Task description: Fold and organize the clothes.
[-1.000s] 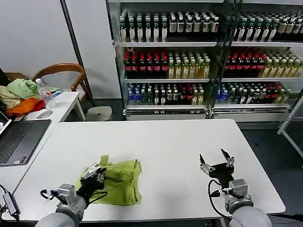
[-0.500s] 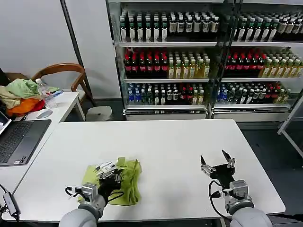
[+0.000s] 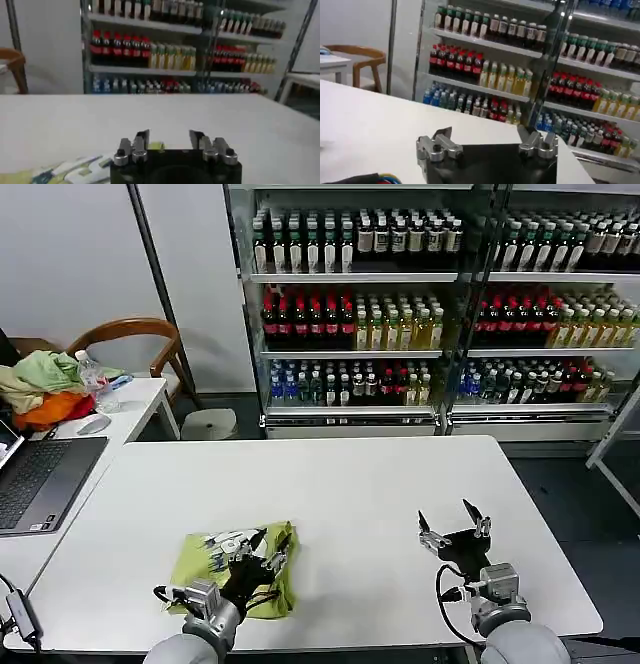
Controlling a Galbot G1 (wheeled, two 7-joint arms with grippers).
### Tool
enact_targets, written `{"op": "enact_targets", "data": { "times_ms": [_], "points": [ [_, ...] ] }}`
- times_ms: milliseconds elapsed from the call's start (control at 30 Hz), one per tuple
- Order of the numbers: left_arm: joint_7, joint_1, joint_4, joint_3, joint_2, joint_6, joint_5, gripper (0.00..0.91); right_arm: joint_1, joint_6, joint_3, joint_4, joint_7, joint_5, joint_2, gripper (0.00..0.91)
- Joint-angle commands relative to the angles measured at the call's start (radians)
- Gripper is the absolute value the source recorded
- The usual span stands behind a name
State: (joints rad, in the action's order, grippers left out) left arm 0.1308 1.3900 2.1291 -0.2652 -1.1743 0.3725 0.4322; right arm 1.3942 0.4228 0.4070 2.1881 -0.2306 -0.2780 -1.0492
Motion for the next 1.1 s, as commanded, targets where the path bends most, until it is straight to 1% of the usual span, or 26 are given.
{"op": "enact_targets", "data": {
  "times_ms": [33, 100, 200, 233, 333, 400, 467, 600, 767, 1100],
  "points": [
    [0.003, 0.047, 0.07, -0.103, 0.029, -0.086, -0.006, 0.907, -0.01, -0.006, -0.009, -0.002, 0.002, -0.002, 0.005, 0.907],
    [0.036, 0.061, 0.044, -0.146, 0.049, -0.059, -0.001, 0.907, -0.014, -0.009, -0.008, -0.004, 0.002, -0.004, 0.006, 0.907],
    [0.103, 0.094, -0.004, -0.229, 0.071, 0.017, 0.056, 0.907, -0.022, -0.015, -0.007, -0.008, 0.003, -0.005, 0.009, 0.907],
    [0.115, 0.1, -0.02, -0.242, 0.073, 0.023, 0.092, 0.907, -0.023, -0.017, -0.007, -0.009, 0.003, -0.005, 0.011, 0.907],
    [0.114, 0.103, -0.08, -0.282, 0.071, 0.022, 0.112, 0.907, -0.022, -0.021, -0.005, -0.008, 0.001, -0.008, 0.018, 0.907],
    [0.089, 0.095, -0.137, -0.303, 0.066, -0.003, 0.125, 0.907, -0.009, -0.021, 0.004, 0.003, 0.001, -0.017, 0.03, 0.907],
    [0.076, 0.089, -0.169, -0.321, 0.064, 0.004, 0.168, 0.907, -0.003, -0.021, 0.016, 0.01, -0.001, -0.03, 0.039, 0.907],
    [0.069, 0.083, -0.175, -0.328, 0.061, 0.041, 0.213, 0.907, 0.0, -0.024, 0.031, 0.005, -0.002, -0.034, 0.043, 0.907],
    [0.053, 0.087, -0.18, -0.343, 0.056, 0.061, 0.241, 0.907, 0.007, -0.032, 0.033, -0.007, -0.002, -0.033, 0.04, 0.907],
    [-0.004, 0.114, -0.179, -0.366, 0.043, 0.071, 0.257, 0.907, -0.014, -0.035, 0.021, -0.026, -0.002, -0.032, 0.034, 0.907]
  ]
}}
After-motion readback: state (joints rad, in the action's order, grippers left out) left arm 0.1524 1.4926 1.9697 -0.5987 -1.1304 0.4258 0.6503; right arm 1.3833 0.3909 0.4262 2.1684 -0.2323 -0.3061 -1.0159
